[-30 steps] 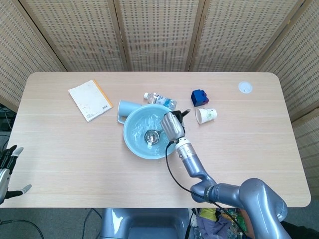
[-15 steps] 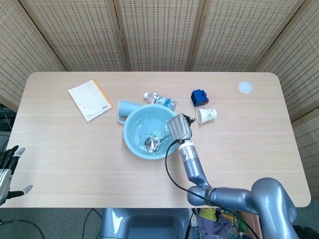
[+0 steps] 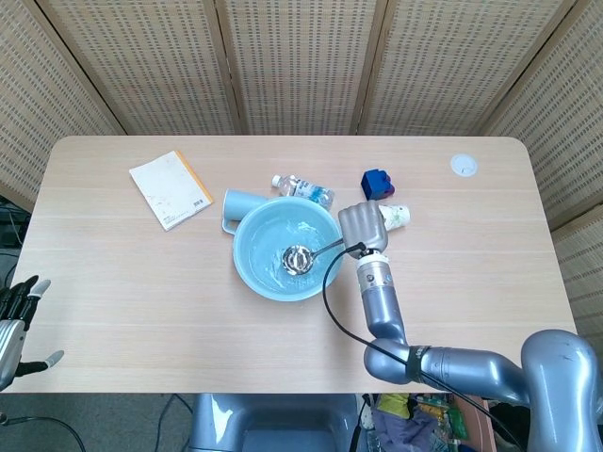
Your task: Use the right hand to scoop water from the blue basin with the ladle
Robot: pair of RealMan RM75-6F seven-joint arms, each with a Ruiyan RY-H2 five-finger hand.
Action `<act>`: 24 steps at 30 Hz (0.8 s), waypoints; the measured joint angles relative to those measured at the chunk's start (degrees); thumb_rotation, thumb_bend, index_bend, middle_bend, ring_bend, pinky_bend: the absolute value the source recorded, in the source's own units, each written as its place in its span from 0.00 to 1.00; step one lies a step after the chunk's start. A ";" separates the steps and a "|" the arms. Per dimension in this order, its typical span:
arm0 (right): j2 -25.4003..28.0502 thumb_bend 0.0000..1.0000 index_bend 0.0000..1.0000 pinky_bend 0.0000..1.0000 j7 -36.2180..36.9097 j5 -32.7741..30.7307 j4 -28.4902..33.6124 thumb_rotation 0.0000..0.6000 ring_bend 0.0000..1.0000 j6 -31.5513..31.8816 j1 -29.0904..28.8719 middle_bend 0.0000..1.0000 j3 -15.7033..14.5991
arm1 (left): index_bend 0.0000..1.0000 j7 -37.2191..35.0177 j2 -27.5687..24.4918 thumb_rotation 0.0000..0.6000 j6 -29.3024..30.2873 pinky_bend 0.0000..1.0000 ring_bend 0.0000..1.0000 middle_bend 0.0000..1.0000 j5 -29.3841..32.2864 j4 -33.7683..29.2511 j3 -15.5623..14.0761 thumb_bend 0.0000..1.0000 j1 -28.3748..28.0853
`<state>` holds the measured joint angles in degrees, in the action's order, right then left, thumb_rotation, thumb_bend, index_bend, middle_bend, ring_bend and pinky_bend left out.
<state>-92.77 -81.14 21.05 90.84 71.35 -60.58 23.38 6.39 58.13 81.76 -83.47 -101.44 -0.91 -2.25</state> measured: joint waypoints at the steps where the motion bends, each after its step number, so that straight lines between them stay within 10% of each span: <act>1: 0.39 0.83 0.80 1.00 0.23 -0.79 0.64 1.00 0.97 0.18 -0.14 1.00 0.35 | 0.00 -0.06 -0.01 1.00 -0.02 0.00 0.00 0.00 0.00 0.02 -0.01 0.00 -0.01; 24: 6.36 0.83 0.81 1.00 4.41 -11.09 7.21 1.00 0.97 3.14 -4.83 1.00 2.28 | 0.00 -0.05 -0.15 1.00 -0.40 0.00 0.00 0.00 0.56 -0.15 0.05 0.00 -0.21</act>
<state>-86.41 -76.73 9.96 98.05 74.49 -65.41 25.66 6.33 57.99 81.37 -82.90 -101.59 -0.85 -2.47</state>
